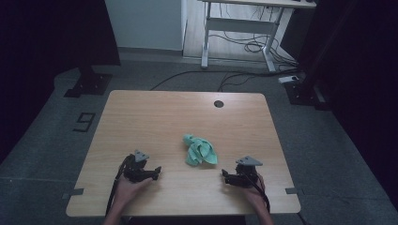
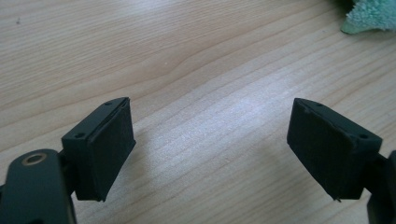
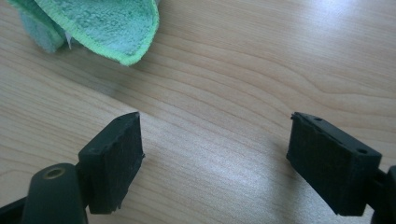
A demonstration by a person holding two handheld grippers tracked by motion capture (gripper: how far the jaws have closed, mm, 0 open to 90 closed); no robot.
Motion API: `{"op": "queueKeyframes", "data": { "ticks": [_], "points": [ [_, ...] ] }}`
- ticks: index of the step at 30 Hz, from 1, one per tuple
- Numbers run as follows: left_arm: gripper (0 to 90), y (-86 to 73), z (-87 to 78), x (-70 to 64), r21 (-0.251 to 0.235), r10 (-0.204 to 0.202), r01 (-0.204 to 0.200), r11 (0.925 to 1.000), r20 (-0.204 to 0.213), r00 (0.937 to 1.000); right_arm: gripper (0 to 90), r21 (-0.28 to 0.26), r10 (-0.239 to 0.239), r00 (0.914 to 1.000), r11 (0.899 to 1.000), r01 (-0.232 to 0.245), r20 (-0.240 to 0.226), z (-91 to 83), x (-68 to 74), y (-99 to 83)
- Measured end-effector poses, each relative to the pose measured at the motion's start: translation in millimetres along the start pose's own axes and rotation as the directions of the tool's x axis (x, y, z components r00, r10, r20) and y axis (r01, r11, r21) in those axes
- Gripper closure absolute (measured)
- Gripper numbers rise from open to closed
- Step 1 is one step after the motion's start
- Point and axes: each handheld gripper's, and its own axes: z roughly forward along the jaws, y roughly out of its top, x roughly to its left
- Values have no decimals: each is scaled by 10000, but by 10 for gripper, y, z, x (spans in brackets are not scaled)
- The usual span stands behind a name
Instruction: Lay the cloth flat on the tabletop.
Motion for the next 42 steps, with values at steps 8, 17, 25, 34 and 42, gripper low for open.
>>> {"op": "queueKeyframes", "data": {
  "ticks": [8, 17, 25, 34, 42],
  "points": [
    [153, 2, -89, -55, -306, 133, -125, 9995, 252, 9996, 192, -396, -57, 9999, 9992, 60, 85, -57, -7, 6],
    [186, 0, -240, -29, -767, 44, -28, 9971, 200, 9998, 216, -1131, -293, 9991, 9933, 256, -319, -115, 150, 144],
    [203, -26, -339, 39, -1003, -406, 451, 9939, 462, 9981, 222, -1351, -906, 9925, 9877, 790, -823, -88, 396, 314],
    [208, -18, -441, 48, -1155, -619, 696, 9909, 690, 9957, 229, -1874, -899, 9902, 9799, 688, -1067, -22, 526, 527],
    [209, -7, -416, -12, -1124, -450, 545, 9922, 851, 9954, 227, -1682, -1173, 9893, 9805, 1015, -869, 163, 624, 678]
  ]
}}
